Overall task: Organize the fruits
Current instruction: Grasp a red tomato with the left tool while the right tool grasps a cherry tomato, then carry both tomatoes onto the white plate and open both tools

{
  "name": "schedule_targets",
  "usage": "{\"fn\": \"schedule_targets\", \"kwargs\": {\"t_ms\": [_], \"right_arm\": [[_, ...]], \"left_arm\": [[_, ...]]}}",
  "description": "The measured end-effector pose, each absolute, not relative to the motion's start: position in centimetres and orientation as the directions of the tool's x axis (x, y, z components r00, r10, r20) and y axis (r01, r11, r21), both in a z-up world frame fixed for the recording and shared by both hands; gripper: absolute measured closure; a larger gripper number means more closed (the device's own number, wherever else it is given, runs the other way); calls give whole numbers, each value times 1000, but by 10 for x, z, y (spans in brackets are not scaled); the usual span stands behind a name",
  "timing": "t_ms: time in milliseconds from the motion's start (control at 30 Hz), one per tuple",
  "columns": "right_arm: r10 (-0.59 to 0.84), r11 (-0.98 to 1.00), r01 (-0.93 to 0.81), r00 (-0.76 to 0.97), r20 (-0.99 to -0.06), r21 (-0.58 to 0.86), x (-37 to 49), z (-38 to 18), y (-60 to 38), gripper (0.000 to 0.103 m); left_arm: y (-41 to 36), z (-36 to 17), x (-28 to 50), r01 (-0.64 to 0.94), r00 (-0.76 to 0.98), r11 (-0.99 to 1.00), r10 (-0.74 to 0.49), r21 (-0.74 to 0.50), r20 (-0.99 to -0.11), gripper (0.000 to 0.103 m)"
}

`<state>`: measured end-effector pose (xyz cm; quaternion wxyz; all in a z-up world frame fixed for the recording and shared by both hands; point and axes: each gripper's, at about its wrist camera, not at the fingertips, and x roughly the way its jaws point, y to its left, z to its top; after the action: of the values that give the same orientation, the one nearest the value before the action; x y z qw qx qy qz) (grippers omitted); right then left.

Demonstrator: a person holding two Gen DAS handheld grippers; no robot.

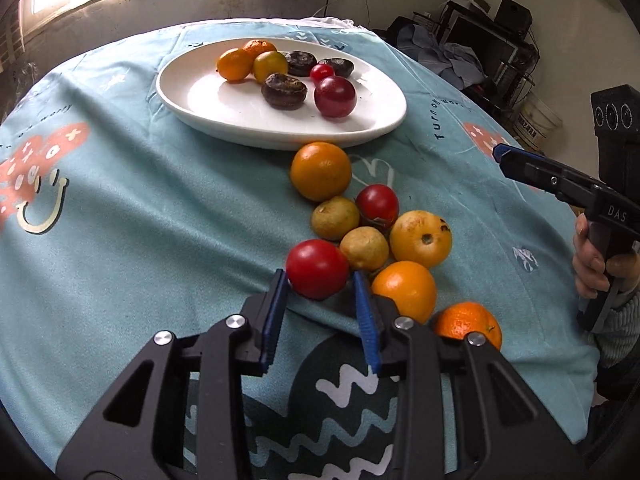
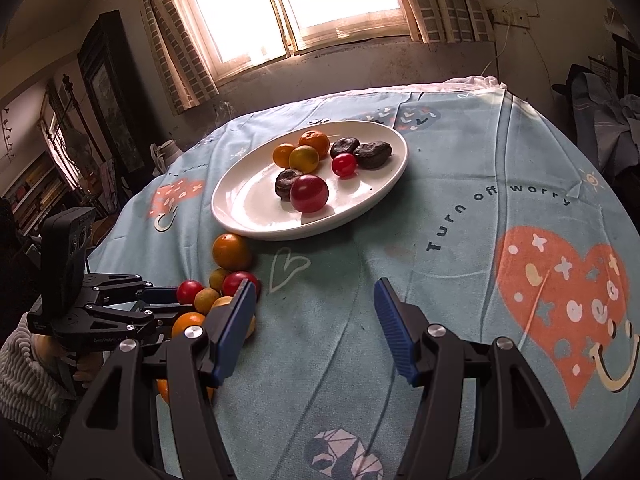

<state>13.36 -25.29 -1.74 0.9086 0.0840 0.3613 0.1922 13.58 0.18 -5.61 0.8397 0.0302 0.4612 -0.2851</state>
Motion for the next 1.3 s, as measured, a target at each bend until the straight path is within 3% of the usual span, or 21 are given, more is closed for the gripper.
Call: {"fn": "schedule_targets", "kwargs": {"t_ms": [267, 633, 1033, 1300], "right_arm": [[417, 909, -301, 659, -626, 289, 133, -17, -250, 41], [425, 905, -310, 653, -626, 292, 136, -20, -245, 41], [445, 890, -340, 502, -741, 304, 194, -37, -158, 41], [477, 875, -321, 453, -753, 362, 220, -54, -137, 59]], "left_arm": [[-15, -54, 134, 485, 520, 871, -362, -81, -773, 65], [-10, -53, 125, 470, 565, 880, -356, -65, -744, 71], [25, -35, 122, 340, 663, 939, -279, -52, -695, 72], [27, -39, 125, 338, 653, 939, -288, -71, -700, 72]]}}
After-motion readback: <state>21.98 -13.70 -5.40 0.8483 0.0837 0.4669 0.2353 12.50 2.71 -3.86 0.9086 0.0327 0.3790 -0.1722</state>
